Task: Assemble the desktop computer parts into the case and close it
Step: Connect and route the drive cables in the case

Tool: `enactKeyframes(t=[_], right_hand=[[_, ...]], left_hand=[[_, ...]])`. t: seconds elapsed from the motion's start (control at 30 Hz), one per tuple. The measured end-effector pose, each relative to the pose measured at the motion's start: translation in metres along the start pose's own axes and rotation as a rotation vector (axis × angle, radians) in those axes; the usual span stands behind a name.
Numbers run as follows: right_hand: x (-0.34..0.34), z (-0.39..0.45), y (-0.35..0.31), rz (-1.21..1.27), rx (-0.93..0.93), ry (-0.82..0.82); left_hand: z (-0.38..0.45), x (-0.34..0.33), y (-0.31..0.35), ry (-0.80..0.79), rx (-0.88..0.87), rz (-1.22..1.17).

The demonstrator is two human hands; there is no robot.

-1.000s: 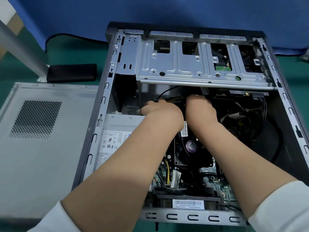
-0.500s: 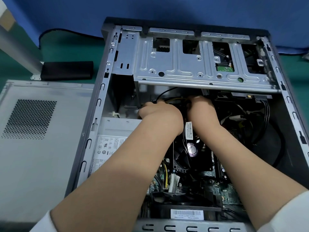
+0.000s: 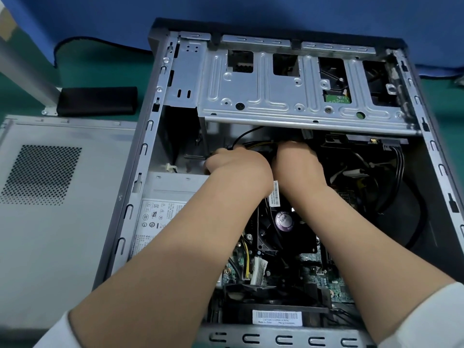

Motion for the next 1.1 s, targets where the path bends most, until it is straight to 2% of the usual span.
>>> enactKeyframes(t=[0.27,0.47,0.77,0.93,1.1], right_hand=[[0.001,0.0029,0.004,0.04,0.001,0.116],[0.0026,0.0015,0.0059,0.026,0.016,0.133],[0.007,0.0,0.0032,0.011,0.053,0.094],[0.0048,0.0015,0.0052,0.1,-0.001,0.045],[0.003,0.0041,0.0016,0.102,0.019,0.016]], left_hand=[[-0.0012,0.003,-0.0008,0.045,0.01,-0.016],[-0.0022,0.0036,-0.0002,0.061,0.02,-0.002],[0.0018,0.0031,0.0002,0.108,0.027,-0.005],[0.0,0.0017,-0.0003,0.09,0.01,-0.004],[-0.0013,0.0019,0.0003,0.071,-0.001,-0.024]])
Point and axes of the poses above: each hand's wrist, its own z-axis towards the middle knuckle, its own x-axis out of the back of the hand, y = z × x, the point moved 3 cm from there along z, towards the middle knuckle, and after that the axes turned 2 degrees about x, right-handed, at the moved point
